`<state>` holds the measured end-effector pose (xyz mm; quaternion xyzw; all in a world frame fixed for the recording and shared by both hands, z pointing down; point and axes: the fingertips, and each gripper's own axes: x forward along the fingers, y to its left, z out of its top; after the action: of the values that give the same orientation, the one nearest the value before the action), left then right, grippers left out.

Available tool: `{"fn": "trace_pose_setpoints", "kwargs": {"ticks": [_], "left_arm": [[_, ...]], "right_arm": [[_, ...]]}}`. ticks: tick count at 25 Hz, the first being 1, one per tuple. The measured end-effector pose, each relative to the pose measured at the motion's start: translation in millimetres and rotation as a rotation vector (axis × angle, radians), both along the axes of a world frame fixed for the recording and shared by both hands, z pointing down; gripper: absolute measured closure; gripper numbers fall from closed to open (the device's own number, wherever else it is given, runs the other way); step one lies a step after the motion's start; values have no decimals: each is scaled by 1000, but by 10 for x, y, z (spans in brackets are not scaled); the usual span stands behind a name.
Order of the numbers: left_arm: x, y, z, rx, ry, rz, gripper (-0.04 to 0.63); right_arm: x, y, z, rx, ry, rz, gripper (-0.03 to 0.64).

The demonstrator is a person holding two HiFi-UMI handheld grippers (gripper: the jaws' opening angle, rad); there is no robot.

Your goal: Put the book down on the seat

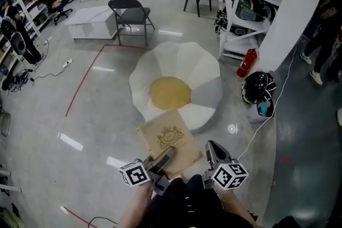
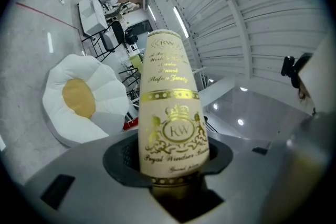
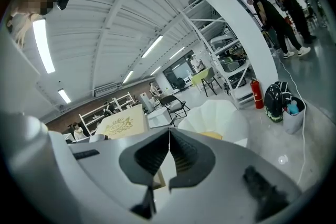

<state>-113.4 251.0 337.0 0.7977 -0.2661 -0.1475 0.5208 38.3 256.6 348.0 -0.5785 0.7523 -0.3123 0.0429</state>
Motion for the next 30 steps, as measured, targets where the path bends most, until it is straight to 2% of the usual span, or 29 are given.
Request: {"fn": "trace_pose_setpoints", "kwargs": {"ticks": [6, 11, 14, 18, 21, 25, 30], "left_arm": [[-111, -1, -33, -22, 21, -32, 370], [-179, 25, 137, -86, -6, -63, 368], [-175, -62, 175, -76, -4, -62, 370], [-110, -302, 138, -53, 4, -56, 370], [-89, -536, 134, -61, 8, -72, 370], [-89, -874, 248, -82, -23, -95, 370], [0, -1290, 225, -95, -1, -91, 370]], "right_arm": [[70, -103, -22, 1, -17, 11, 604], [107, -231, -50, 20, -34, 17, 604], [85, -342, -86, 39, -37, -5, 604], [83, -558, -53, 45, -7, -33, 604], [96, -793, 1, 35, -16, -31, 604], [69, -1142, 48, 20, -28, -57, 604], [57, -1593, 58, 3, -31, -82, 604]]}}
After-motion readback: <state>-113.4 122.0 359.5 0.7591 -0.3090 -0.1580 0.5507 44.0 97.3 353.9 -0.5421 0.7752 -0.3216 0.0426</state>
